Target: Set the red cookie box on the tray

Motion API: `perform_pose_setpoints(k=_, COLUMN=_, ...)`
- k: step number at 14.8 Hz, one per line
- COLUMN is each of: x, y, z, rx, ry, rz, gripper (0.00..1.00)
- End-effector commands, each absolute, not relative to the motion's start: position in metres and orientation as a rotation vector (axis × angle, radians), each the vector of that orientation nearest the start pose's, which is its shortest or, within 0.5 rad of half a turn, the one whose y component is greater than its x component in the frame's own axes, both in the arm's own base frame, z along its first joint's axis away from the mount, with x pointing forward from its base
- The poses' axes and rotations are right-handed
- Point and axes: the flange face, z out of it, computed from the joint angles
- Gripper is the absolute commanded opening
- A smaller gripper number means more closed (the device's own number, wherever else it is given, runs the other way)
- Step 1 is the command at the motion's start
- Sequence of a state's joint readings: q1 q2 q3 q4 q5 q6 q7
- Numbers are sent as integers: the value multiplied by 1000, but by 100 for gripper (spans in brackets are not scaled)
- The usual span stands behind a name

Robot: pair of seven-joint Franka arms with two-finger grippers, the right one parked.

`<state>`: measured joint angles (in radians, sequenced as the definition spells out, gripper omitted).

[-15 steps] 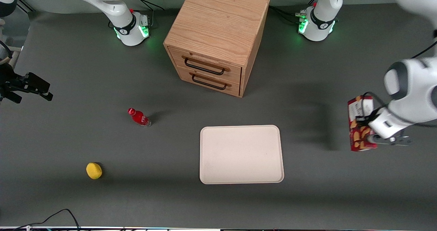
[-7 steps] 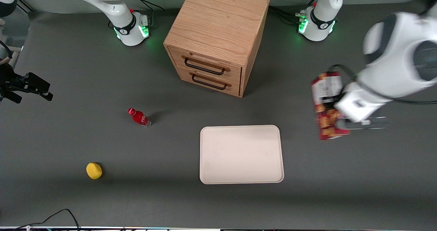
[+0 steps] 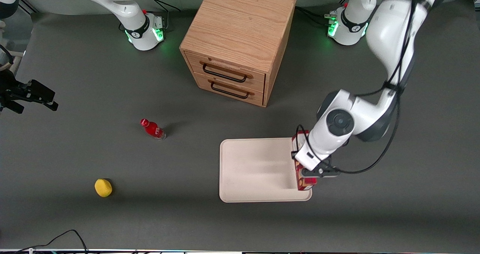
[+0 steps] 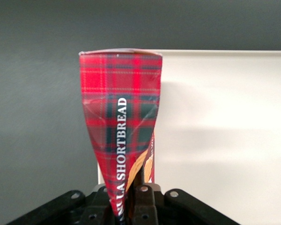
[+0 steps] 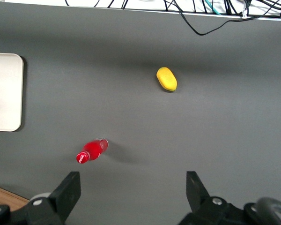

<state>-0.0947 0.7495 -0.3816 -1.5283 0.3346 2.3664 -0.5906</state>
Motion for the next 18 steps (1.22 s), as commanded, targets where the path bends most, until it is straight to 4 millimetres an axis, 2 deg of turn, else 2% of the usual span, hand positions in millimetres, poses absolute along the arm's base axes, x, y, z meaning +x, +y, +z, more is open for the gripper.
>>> perform_pose_setpoints(k=1, x=663, y=-282, z=238, rx=-3179, ry=2, rz=-289, gripper=25)
perform_pose_setpoints(k=2, x=663, y=-281, z=237, rx=-3178, ry=-7, rz=-299, gripper=99)
perform_pose_setpoints(k=4, x=665, y=-275, z=247, rx=-3165, ry=-31, rz=-296, gripper=100)
perform_pose_setpoints(k=6, x=664, y=-262, z=278, rx=-3113, ry=-42, rz=-240, gripper=100)
perform_pose_setpoints(k=8, x=655, y=-246, z=343, rx=-3088, ry=-61, rz=-138, gripper=100)
perform_pose_setpoints(k=9, x=645, y=-235, z=385, rx=-3112, ry=-39, rz=-72, gripper=100)
perform_pose_setpoints(k=11, x=631, y=-180, z=460, rx=-3139, ry=-23, rz=38, gripper=100)
perform_pose_setpoints(k=13, x=603, y=-119, z=520, rx=-3167, ry=83, rz=167, gripper=100)
perform_pose_setpoints(k=15, x=569, y=-58, z=577, rx=-3156, ry=174, rz=208, gripper=100)
perform_pose_setpoints(k=16, x=550, y=-31, z=590, rx=-3155, ry=202, rz=244, gripper=100)
perform_pose_setpoints(k=18, x=502, y=-1, z=597, rx=-3166, ry=211, rz=216, gripper=100)
